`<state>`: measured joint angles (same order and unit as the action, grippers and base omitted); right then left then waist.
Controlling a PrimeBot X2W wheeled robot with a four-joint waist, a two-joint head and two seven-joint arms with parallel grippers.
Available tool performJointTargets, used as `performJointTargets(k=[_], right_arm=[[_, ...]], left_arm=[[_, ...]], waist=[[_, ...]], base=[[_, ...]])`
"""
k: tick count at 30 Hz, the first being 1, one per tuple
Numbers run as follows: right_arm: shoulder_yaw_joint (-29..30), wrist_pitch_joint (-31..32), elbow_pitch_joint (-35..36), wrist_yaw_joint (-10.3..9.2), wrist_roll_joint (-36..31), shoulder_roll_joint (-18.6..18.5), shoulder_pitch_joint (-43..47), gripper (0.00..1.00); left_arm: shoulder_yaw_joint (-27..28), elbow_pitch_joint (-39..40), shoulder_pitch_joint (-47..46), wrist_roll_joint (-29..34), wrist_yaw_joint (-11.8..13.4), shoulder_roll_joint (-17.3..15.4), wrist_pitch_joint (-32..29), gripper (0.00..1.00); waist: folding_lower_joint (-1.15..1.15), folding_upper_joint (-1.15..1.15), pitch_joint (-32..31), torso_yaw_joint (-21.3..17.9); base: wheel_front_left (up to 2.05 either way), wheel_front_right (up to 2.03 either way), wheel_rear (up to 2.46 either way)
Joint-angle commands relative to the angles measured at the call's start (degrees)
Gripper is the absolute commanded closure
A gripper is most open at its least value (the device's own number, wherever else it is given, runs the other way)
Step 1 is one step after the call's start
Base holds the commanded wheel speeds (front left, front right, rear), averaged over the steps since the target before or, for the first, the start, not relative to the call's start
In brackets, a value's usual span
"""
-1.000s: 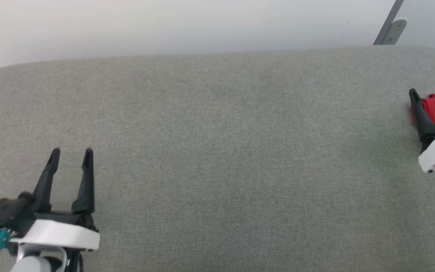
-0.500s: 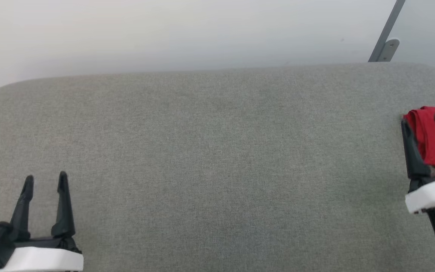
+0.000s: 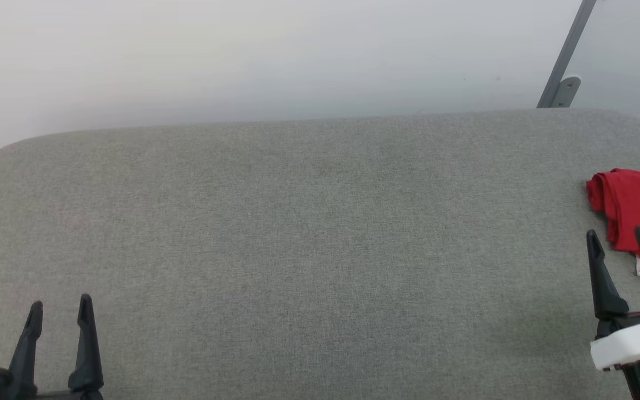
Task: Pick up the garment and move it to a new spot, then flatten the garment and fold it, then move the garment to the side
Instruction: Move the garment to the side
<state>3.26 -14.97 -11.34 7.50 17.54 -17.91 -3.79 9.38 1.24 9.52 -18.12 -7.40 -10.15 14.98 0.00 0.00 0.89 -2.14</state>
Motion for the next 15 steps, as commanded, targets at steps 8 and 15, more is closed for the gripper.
performJointTargets(k=[8,15], right_arm=[[2.3,-0.3,2.8,-0.02,-1.1,2.3,4.5,0.00],[3.3,-0.3,4.0,-0.02,-0.8,3.3,6.4,0.00]], left_arm=[[-1.3,-1.3,3.4,-2.3,-0.1,-1.7,0.3,0.00],[-2.1,-2.6,5.0,-4.3,-0.1,-2.2,0.3,0.00]], waist=[[0.00,0.00,-1.2,0.8],[0.00,0.00,-1.8,1.7]], base=[[0.00,0.00,0.00],[0.00,0.00,0.00]])
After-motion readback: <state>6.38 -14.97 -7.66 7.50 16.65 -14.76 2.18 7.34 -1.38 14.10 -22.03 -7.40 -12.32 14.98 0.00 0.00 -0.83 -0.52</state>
